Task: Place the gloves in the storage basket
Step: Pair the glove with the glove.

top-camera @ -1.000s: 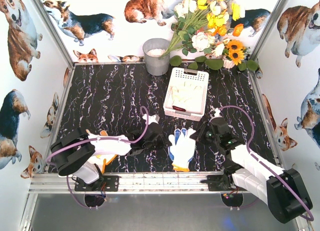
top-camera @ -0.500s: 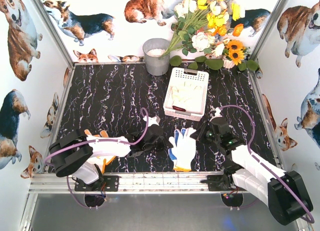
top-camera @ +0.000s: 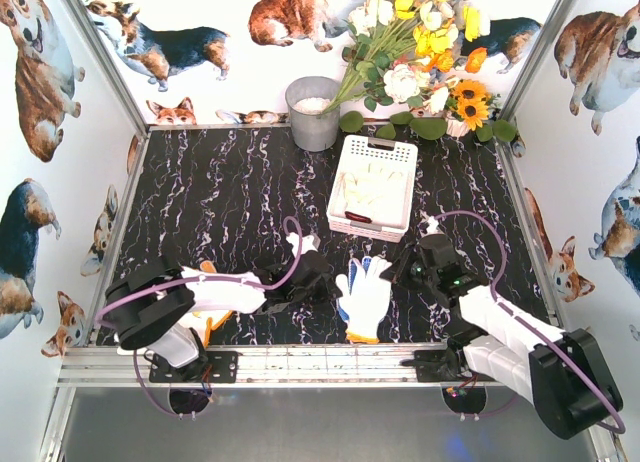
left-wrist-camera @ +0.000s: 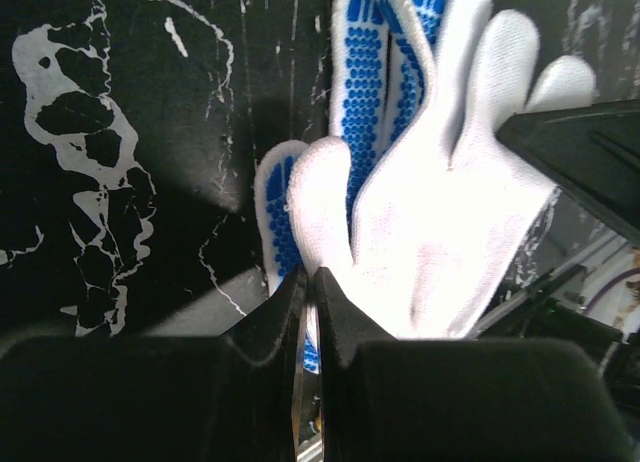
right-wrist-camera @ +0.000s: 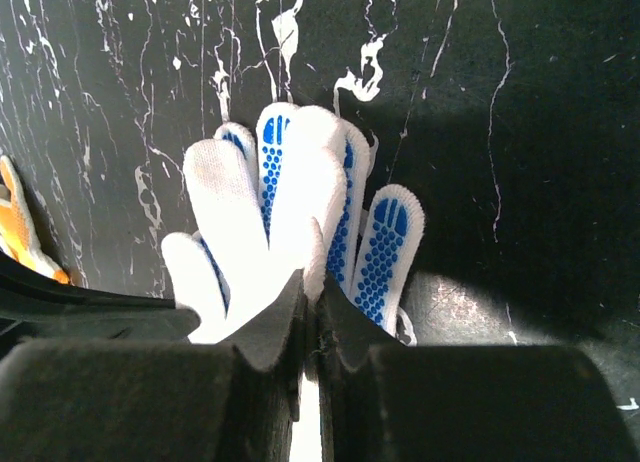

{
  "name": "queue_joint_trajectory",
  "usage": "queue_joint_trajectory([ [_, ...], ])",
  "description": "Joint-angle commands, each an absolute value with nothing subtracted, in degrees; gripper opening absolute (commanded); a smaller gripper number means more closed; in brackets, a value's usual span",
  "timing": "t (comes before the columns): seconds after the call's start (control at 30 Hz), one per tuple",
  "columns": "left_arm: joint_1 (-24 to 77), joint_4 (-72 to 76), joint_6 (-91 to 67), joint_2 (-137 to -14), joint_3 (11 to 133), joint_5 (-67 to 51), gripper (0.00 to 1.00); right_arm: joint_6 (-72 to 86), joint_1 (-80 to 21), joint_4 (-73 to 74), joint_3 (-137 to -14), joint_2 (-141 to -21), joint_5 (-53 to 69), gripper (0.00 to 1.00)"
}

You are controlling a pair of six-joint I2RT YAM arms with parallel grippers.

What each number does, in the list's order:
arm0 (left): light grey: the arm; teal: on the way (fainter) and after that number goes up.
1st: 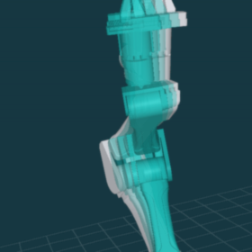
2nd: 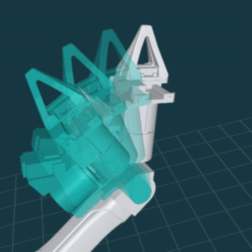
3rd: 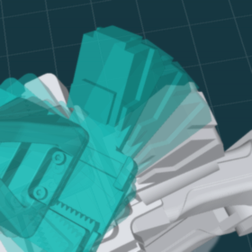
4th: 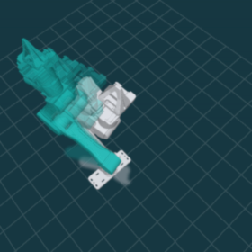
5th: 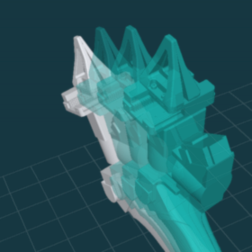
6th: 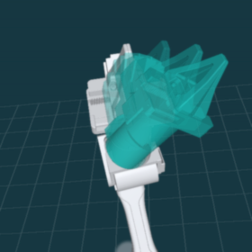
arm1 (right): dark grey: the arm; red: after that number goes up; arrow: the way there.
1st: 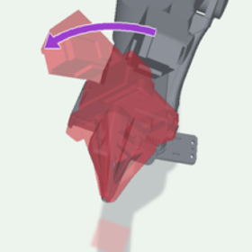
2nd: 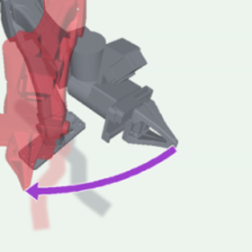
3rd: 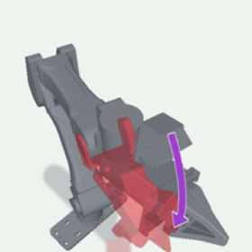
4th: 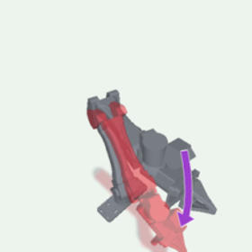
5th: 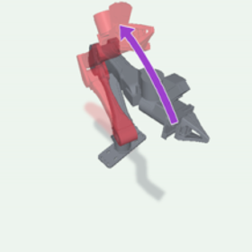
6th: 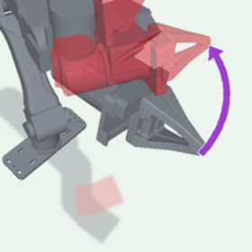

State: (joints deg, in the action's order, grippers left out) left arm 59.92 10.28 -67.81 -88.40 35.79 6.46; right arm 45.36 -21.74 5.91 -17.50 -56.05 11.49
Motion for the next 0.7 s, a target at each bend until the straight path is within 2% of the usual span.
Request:
queue_joint_trajectory([
  [0.0,60.1,9.2,-65.6,-91.0,38.4,6.1,0.0,44.0,-21.6,2.5,-20.2,-56.7,10.3,0.0],
  [0.53,60.1,6.5,-66.6,-89.9,37.5,7.3,0.0,37.9,-21.6,2.1,-25.0,-66.9,10.7,0.0],
  [0.6,60.2,6.0,-66.0,-89.8,38.0,7.2,0.0,37.6,-21.6,2.2,-25.1,-67.2,11.0,0.03],
  [0.67,60.3,5.1,-65.3,-89.4,38.4,7.5,0.0,37.2,-21.6,2.5,-25.2,-66.7,11.3,0.12],
])
